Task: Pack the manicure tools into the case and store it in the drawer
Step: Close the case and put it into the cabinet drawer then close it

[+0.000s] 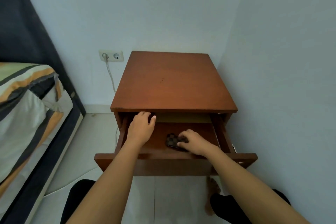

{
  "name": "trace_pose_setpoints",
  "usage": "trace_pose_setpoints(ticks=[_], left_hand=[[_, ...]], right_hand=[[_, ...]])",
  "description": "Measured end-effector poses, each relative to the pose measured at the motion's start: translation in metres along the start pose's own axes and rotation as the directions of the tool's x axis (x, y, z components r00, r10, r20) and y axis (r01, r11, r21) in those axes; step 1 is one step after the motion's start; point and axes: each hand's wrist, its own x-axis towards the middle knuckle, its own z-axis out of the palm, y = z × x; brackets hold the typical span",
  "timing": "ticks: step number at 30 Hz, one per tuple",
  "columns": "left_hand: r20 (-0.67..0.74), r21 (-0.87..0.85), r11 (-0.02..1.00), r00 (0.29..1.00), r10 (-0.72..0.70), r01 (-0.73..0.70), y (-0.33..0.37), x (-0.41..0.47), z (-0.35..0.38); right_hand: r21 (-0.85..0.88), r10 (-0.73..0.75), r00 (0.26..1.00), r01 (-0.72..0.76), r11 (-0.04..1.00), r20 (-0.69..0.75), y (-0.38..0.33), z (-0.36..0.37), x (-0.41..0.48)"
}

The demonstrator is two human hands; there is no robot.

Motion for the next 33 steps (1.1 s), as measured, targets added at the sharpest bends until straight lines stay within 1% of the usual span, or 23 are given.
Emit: trace_pose_setpoints(ticks=[2,4,6,9,13,16,19,22,25,27,31,33], left_hand=[[0.005,-0.024,0.999,0.999,0.038,-0.037,0.001,-0.025,0.003],[0.034,-0.023,0.994,0.994,0.107,-0.107,0.001,-0.051,0.005],[0.071,-0.013,0.983,0.981,0.182,-0.182,-0.002,-0.075,0.007],[0.093,-0.01,0.968,0.964,0.25,-0.25,-0.008,-0.108,0.009],[0.064,0.051,0.963,0.964,0.26,-0.263,-0.019,-0.134,0.013],[0.045,0.128,0.942,0.95,0.308,-0.311,-0.024,-0.141,0.019],[-0.032,0.163,0.923,0.933,0.358,-0.349,-0.026,-0.138,0.023],[-0.124,0.173,0.92,0.919,0.374,-0.351,-0.027,-0.128,0.027],[-0.178,0.167,0.922,0.909,0.378,-0.35,-0.027,-0.116,0.029],[-0.184,0.162,0.926,0.912,0.367,-0.34,-0.026,-0.107,0.031],[-0.175,0.116,0.958,0.944,0.279,-0.262,-0.021,-0.083,0.036],[-0.168,0.105,0.962,0.949,0.266,-0.251,-0.019,-0.069,0.037]], right_hand=[[0.039,-0.051,0.996,0.054,0.998,-0.067,0.0,0.0,-0.026],[0.054,-0.105,0.982,0.115,0.992,-0.156,0.001,0.002,-0.051],[0.041,-0.165,0.953,0.182,0.983,-0.256,0.003,0.007,-0.074],[-0.001,-0.241,0.904,0.257,0.966,-0.353,0.009,0.019,-0.099],[-0.084,-0.275,0.838,0.268,0.96,-0.471,0.019,0.033,-0.112],[-0.106,-0.266,0.797,0.25,0.963,-0.542,0.022,0.041,-0.112],[-0.11,-0.264,0.758,0.248,0.962,-0.596,0.023,0.044,-0.106],[-0.137,-0.291,0.72,0.266,0.954,-0.63,0.025,0.045,-0.098],[-0.137,-0.307,0.684,0.291,0.947,-0.662,0.029,0.047,-0.09],[-0.124,-0.29,0.673,0.285,0.951,-0.68,0.03,0.046,-0.081],[-0.109,-0.252,0.661,0.25,0.962,-0.707,0.026,0.039,-0.058],[-0.11,-0.247,0.653,0.244,0.964,-0.716,0.024,0.035,-0.044]])
